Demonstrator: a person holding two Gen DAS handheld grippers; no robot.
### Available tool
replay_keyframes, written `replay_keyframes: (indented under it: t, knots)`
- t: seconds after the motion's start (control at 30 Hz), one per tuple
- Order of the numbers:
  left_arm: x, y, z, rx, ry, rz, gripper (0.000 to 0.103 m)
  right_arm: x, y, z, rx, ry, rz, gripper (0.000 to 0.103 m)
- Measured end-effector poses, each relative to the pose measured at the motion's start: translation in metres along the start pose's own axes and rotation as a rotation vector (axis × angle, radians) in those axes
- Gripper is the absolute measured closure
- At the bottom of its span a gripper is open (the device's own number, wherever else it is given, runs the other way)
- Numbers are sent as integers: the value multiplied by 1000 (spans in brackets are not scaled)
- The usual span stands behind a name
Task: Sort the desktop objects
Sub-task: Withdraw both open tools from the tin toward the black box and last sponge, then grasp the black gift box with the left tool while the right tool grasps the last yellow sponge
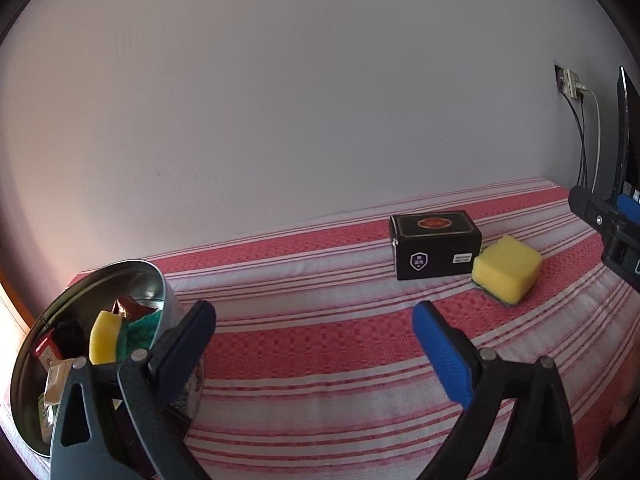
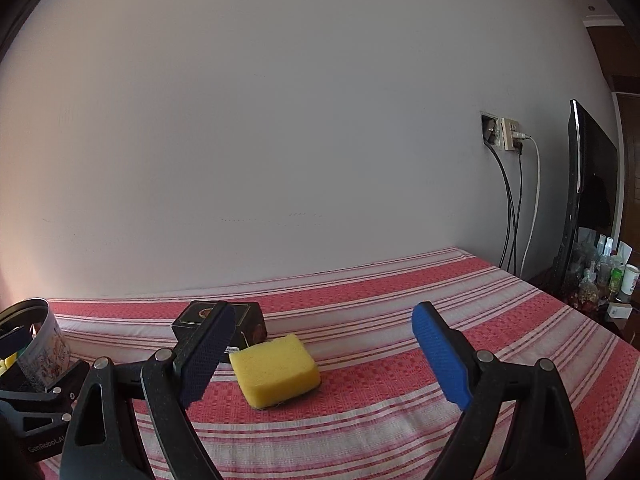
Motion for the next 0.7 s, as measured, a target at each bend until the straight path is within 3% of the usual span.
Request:
replay_keyframes:
  t: [0.33, 0.47, 0.7]
  knots:
    - [47, -11, 27, -125, 103, -63, 3, 4, 7, 35, -177, -137, 19, 11]
    - [49, -7, 26, -139, 168, -61, 1, -5, 13, 45, -233, -182, -6, 11]
    - [36, 6, 37, -215, 152, -76, 1, -35, 25, 82, -388, -217, -177, 11]
Point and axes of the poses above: each gripper's, at about its wrist camera, not at the fingertips, and z roughly the way its jaws point, x to its right, y to its underside, the point moved 8 cm from there along z, roughly the way its jaws point, and after that the axes turned 13 degrees about -x, right-handed, at the moved point
